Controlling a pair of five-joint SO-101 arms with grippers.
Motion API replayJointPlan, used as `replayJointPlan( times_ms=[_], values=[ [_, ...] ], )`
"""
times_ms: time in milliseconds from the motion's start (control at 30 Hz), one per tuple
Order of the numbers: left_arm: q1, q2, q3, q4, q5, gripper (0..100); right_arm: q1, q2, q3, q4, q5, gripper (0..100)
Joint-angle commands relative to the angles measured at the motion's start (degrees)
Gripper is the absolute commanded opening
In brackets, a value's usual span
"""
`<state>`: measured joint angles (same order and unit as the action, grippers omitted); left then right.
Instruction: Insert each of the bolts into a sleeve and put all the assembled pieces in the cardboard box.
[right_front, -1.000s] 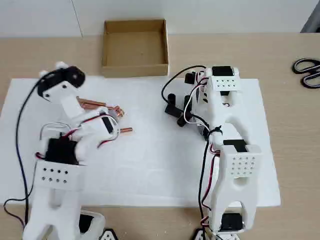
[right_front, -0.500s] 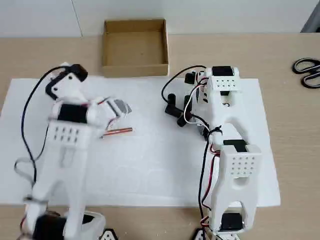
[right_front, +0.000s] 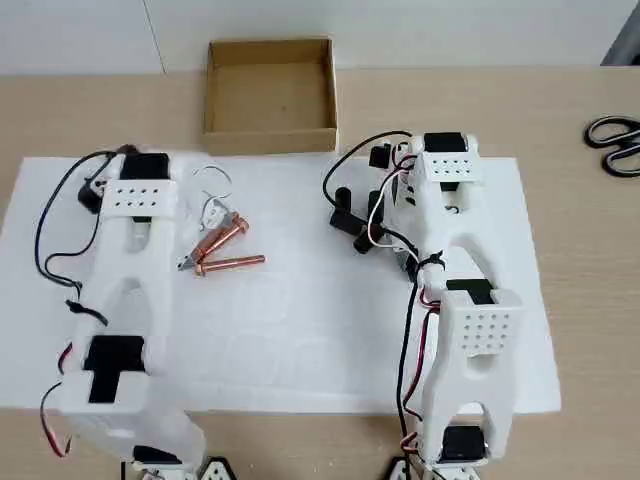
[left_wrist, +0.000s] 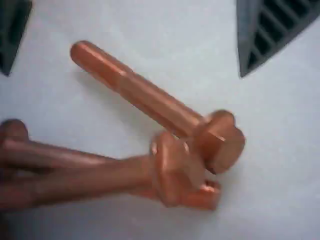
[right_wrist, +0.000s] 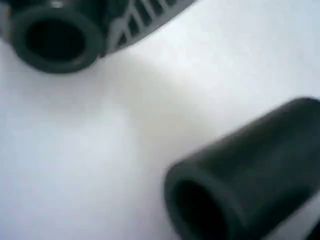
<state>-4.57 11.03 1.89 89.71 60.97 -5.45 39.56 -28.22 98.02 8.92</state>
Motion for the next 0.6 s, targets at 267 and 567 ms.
replayJointPlan(
  times_ms=[267,567],
  values=[
    [1.23,4.57,-2.33,0.53,1.23,27,-0.04,-4.7,-0.09,1.27,-0.35,0.4],
    [2.64,5.1,-2.15,0.26,1.23,27,-0.04,-4.7,-0.09,1.27,-0.35,0.4]
  ],
)
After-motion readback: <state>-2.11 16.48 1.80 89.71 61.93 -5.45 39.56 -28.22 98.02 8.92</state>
